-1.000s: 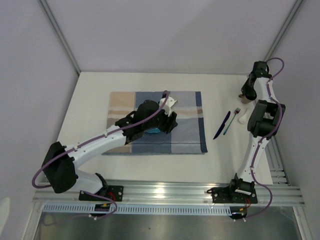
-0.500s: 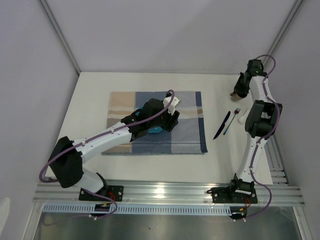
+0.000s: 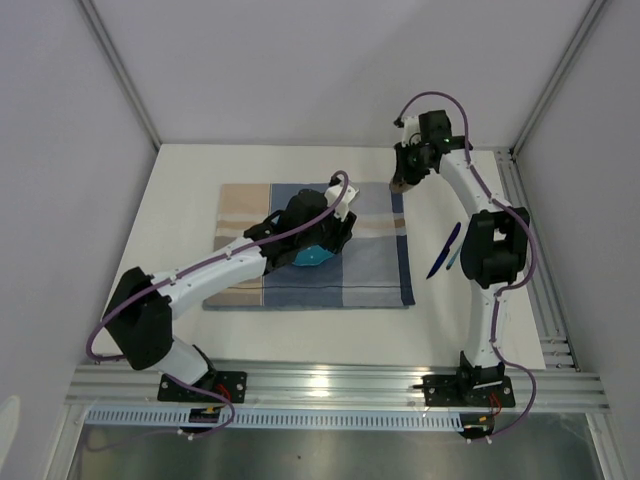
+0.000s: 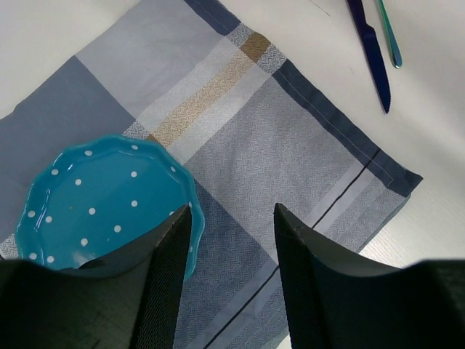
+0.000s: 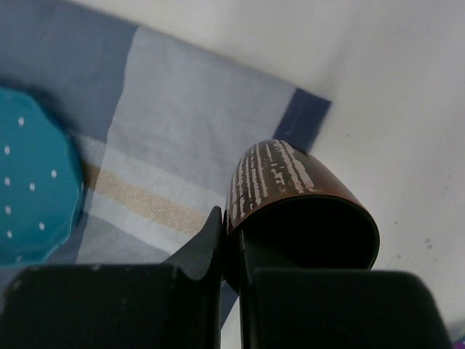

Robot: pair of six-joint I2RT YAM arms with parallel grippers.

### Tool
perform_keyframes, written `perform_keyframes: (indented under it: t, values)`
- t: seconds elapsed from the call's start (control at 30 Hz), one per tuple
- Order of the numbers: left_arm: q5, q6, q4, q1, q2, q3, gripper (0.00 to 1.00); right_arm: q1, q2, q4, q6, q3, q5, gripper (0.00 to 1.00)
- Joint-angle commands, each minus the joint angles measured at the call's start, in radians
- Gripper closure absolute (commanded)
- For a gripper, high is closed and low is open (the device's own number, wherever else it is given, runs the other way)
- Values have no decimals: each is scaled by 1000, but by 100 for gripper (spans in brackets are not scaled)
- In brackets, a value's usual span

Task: Set the dinner table for one person
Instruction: Place the cup on the napkin.

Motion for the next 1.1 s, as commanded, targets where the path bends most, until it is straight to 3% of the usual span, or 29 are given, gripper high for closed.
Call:
perform_keyframes:
  t: [0.0,0.17,0.27,0.37,0.57,0.73,1.07]
  values:
    - [-3,5,26,23,7,29,47,30,-98,-26,-181,-62,-77,100]
    - [26,-55,35,71,4,22,48,131,-208,-23,-466,-240,-73,100]
    - [69,-63,58,77,-4,7,48,192,-248,-37,-551,-310,-94,100]
    - [69,-67,59,77,-5,7,48,275,-253,-52,-637,-355,-16,100]
    - [79,-83,62,77,-24,-11,48,369,-195,-89,-722,-318,110,100]
    - [74,-127,72,76,-70,-53,48,367,-147,-110,-785,-277,214,100]
    - [2,-204,45,67,-195,-134,48,311,-54,-133,-838,-116,204,100]
